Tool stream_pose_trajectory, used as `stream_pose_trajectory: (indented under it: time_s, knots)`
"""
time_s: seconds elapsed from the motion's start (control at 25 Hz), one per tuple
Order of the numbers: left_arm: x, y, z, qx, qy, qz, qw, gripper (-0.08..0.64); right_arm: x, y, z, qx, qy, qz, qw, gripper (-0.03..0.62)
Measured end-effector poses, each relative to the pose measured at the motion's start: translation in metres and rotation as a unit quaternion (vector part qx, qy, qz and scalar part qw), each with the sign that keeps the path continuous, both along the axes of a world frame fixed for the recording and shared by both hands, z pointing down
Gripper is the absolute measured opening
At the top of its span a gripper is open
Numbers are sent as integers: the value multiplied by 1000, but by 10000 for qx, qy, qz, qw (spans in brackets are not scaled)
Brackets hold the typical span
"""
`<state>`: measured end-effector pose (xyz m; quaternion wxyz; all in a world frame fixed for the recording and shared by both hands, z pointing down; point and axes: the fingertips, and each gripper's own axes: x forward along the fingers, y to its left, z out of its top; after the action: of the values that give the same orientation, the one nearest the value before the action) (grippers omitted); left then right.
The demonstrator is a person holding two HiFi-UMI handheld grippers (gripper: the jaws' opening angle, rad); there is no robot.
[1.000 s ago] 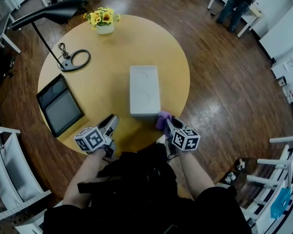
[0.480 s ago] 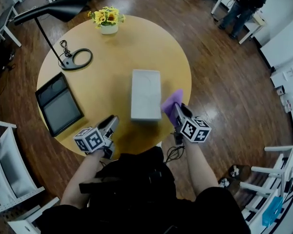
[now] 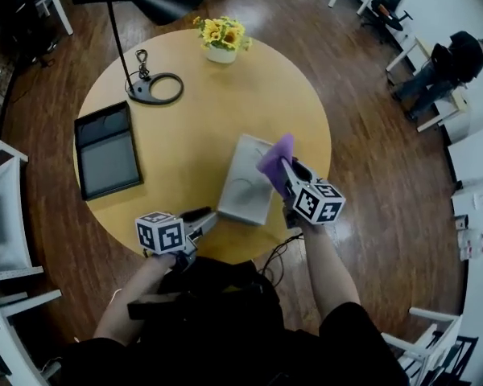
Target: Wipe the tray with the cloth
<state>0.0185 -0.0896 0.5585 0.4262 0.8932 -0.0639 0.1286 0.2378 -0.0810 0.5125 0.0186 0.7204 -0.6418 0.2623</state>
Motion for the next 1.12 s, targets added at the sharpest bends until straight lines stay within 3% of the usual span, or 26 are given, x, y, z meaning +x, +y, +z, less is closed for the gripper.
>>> stream_pose_trajectory:
  time_s: [0.16,0.2,0.28,0.36,0.44,0.48,0.56,0.72,0.92,1.12]
  knots:
    - [2,5,3,189,-441,-300,9984,114,11,-53,-6,-77,283,-692,9972,74]
    - [2,6,7,19,-530,-426,9977,114,22,-66,-8,-109,368,-737,9965,74]
    - [1,8,12,-700,-473,-813,9931,130,51,-86,0,-348,339,-714,9963,74]
    - [4,15,14,-1467,-241,-1222,9813,164,76,-95,17,-738,117,-780,9941,74]
    - [10,23,17,-1772,-154,-1530,9721,164,89,-102,38,-1097,17,-1022,9887,74]
    - [14,26,19,-1768,-175,-1651,9701,167,90,-106,49,-1238,11,-1166,9854,74]
    - [21,27,22,-1659,-214,-1895,9675,253,83,-113,69,-1474,-137,-1529,9771,74]
    - [23,21,30,-1450,-177,-2544,9560,256,36,-112,91,-1483,-1013,-2578,9493,71]
    - [18,18,32,-1374,-113,-2715,9525,256,28,-107,80,-1218,-1266,-2694,9469,69]
    - [13,10,32,-1610,15,-3022,9396,256,44,-100,94,-1294,-2078,-2153,9454,69]
